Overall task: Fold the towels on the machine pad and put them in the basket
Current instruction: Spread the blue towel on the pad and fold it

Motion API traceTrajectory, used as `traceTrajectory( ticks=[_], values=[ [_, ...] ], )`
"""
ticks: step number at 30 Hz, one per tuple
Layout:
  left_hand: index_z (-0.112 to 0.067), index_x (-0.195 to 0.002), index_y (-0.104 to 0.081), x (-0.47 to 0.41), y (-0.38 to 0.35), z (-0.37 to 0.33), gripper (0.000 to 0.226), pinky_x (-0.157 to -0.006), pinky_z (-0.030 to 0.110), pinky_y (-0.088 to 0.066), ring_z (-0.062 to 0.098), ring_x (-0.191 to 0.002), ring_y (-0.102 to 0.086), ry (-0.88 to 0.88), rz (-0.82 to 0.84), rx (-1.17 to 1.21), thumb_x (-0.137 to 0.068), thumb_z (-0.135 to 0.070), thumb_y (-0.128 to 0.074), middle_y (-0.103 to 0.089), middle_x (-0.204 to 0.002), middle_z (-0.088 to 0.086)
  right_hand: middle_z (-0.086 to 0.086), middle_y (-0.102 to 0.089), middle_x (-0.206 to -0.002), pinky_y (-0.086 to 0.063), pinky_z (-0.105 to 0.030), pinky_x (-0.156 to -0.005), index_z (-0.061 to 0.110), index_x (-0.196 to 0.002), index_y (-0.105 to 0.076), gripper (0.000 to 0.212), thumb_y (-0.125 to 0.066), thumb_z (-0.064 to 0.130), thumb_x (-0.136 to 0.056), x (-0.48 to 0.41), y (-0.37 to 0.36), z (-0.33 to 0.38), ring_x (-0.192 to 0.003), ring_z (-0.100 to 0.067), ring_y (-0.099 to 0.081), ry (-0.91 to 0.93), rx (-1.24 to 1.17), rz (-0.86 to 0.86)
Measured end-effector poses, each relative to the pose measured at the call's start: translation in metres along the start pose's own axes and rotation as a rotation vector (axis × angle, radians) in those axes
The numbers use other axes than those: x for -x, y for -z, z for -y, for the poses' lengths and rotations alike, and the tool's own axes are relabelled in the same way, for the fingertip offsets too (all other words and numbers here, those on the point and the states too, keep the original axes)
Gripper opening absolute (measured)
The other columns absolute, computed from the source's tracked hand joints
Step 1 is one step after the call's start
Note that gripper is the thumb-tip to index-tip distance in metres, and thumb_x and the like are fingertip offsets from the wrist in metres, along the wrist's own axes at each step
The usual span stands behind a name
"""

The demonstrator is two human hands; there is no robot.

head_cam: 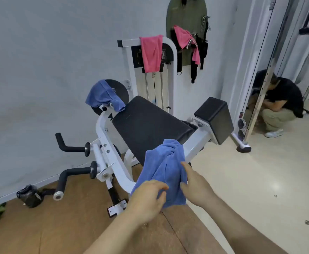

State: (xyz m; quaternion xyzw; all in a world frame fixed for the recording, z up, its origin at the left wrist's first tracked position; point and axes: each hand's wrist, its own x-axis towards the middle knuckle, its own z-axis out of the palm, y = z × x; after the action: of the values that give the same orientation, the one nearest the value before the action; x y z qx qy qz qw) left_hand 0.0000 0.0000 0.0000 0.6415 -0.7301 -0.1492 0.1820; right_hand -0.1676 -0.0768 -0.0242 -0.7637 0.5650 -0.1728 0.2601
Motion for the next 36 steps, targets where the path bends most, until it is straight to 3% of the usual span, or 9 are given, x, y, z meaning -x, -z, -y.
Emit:
traceTrajectory(
  ticks=[4,9,14,18,20,23,25,29,36],
  values=[
    [-0.023,-0.117,-0.062,-0.057,-0.019,0.027,0.028,-0.094,0.032,-0.042,0.016,-0.114,-0.048,-0.002,0.072,0.007,-0.095,-0.022,-0.044,-0.059,-0.121,-0.007,0.001,-0.054,-0.095,-0.044,-0.033,-0.062,0.037,-0.145,-0.015,0.064,-0.044,0.022,-0.089,-0.048,-0.017,-0.001,-0.084,-0.022,-0.056,-0.045,0.151,-0.057],
    [-0.035,-0.133,-0.046,-0.111,-0.036,0.067,0.044,-0.099,0.020,-0.036,0.007,-0.117,-0.044,-0.007,0.125,0.165,-0.091,-0.039,-0.055,-0.050,-0.130,-0.016,0.001,-0.061,-0.091,-0.046,-0.033,-0.069,0.024,-0.115,-0.051,0.030,-0.044,0.020,-0.086,-0.096,-0.009,0.004,-0.082,-0.021,-0.058,-0.165,0.346,-0.038],
    [-0.048,-0.118,-0.041,-0.139,-0.009,0.065,0.052,-0.087,0.001,-0.033,-0.006,-0.105,-0.049,0.044,0.159,0.441,-0.075,-0.048,-0.072,-0.050,-0.110,-0.030,0.004,-0.049,-0.053,-0.039,-0.024,-0.054,0.014,-0.068,-0.065,0.008,-0.058,0.016,-0.072,-0.126,0.011,0.057,-0.050,-0.007,-0.042,-0.130,-0.220,-0.040],
    [-0.040,-0.094,-0.061,-0.164,0.049,0.080,0.023,-0.067,0.014,-0.049,-0.003,-0.074,-0.062,0.237,-0.073,0.795,-0.082,-0.020,-0.062,-0.067,-0.077,-0.012,-0.002,-0.062,-0.064,-0.048,-0.019,-0.060,0.016,-0.086,-0.074,0.022,-0.060,-0.001,-0.085,-0.171,0.033,0.106,-0.059,-0.007,-0.056,0.002,-0.697,0.001],
    [-0.029,-0.089,-0.065,-0.182,0.078,0.097,0.040,-0.058,0.010,-0.046,-0.005,-0.068,-0.062,0.300,-0.156,0.906,-0.086,0.007,-0.047,-0.069,-0.075,-0.015,0.004,-0.066,-0.088,-0.049,-0.017,-0.074,0.024,-0.109,-0.068,0.034,-0.063,0.000,-0.085,-0.191,0.033,0.115,-0.080,-0.004,-0.060,0.137,-0.716,0.037],
    [-0.026,-0.092,-0.069,-0.209,0.112,0.120,0.039,-0.075,0.024,-0.054,0.007,-0.085,-0.068,0.286,-0.112,0.945,-0.087,0.005,-0.046,-0.073,-0.089,-0.005,0.024,-0.047,-0.126,-0.049,-0.018,-0.085,0.046,-0.135,-0.042,0.071,-0.073,0.013,-0.081,-0.223,0.024,0.111,-0.115,0.007,-0.047,0.227,-0.577,0.235],
    [-0.027,-0.094,-0.069,-0.225,0.123,0.133,0.020,-0.081,0.027,-0.052,0.010,-0.091,-0.068,0.219,-0.029,0.855,-0.094,-0.017,-0.051,-0.073,-0.093,-0.005,0.026,-0.056,-0.119,-0.051,-0.022,-0.082,0.045,-0.133,-0.044,0.068,-0.074,0.016,-0.080,-0.246,0.014,0.107,-0.110,0.003,-0.056,0.236,-0.552,0.356],
    [-0.022,-0.085,-0.068,-0.259,0.139,0.168,0.019,-0.074,0.032,-0.050,0.012,-0.076,-0.063,0.172,-0.022,0.541,-0.082,-0.039,-0.058,-0.069,-0.082,0.001,-0.011,-0.068,-0.085,-0.052,-0.049,-0.074,0.007,-0.093,-0.066,0.027,-0.074,0.026,-0.076,-0.290,0.007,0.101,-0.075,-0.023,-0.062,0.180,-0.616,0.374],
    [-0.031,-0.078,-0.052,-0.302,0.145,0.261,0.021,-0.058,0.029,-0.044,0.017,-0.067,-0.055,0.203,0.010,-0.062,-0.070,-0.012,-0.056,-0.060,-0.067,-0.008,-0.008,-0.044,-0.068,-0.029,-0.030,-0.063,0.002,-0.072,-0.060,0.031,-0.065,0.025,-0.091,-0.355,0.012,0.105,-0.066,-0.017,-0.039,0.093,-0.733,0.242]
  ],
)
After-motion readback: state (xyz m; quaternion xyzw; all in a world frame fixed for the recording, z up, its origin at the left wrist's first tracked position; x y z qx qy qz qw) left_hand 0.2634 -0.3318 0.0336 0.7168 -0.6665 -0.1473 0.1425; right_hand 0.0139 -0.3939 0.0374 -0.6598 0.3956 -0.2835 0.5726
